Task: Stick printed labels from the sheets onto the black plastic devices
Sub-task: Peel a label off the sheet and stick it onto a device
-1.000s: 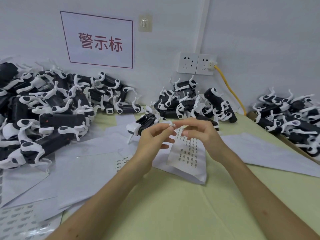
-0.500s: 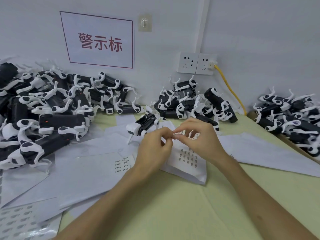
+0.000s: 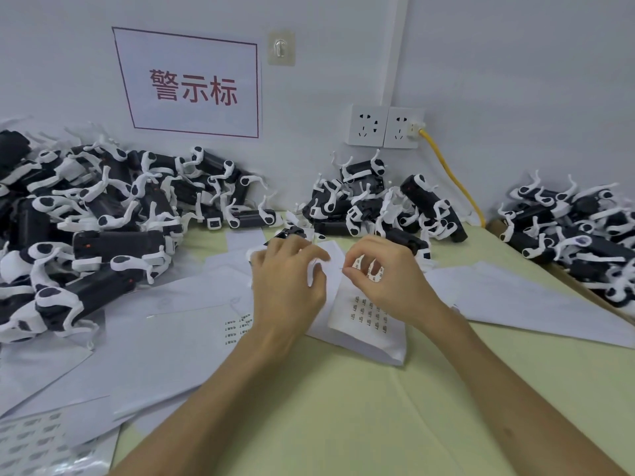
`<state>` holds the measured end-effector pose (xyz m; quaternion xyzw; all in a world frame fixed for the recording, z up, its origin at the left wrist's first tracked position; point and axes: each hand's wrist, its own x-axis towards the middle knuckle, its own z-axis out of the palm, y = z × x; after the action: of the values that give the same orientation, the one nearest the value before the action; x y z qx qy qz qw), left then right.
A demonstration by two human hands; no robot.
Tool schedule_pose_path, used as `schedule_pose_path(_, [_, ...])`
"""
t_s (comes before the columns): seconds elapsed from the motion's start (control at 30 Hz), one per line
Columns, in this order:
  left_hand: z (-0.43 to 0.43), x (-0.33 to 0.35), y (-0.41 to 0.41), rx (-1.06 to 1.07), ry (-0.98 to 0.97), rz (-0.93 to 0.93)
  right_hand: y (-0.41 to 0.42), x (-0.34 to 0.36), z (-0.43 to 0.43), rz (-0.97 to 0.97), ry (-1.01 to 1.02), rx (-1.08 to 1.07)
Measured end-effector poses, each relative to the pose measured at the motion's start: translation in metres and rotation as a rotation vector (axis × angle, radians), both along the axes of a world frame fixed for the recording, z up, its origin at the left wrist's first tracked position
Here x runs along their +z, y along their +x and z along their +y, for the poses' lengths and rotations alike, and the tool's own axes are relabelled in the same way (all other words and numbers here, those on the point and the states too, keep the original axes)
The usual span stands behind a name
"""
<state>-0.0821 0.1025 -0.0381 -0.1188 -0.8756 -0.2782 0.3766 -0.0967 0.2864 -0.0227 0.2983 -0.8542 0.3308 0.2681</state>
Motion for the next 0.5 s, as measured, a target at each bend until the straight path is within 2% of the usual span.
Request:
schedule_pose_path(0.07, [-0.01,0.002,-0.006,0.145,-0.022,0.015,0.0,0.0,0.001,-0.011,-0.03,-0.006])
schedule_pose_path(0.17, [-0.029,0.004,-0.016,0.289,-0.03,-0.189,-0.001,0.0,0.003,-0.022,-0.085,-0.016])
schedule_pose_path(0.23, [-0.038,0.006,-0.02,0.286,0.048,-0.33,-0.001,0.001,0.003,-0.021,-0.099,-0.014])
schedule_pose_path(0.37, [-0.046,0.013,-0.02,0.237,0.199,-0.448,0.0,0.0,0.002,-0.055,-0.118,-0.004])
schedule_pose_path(0.5, [-0.055,0.022,-0.017,0.179,0.201,-0.563,0.0,0.0,0.001,-0.082,-0.137,-0.005])
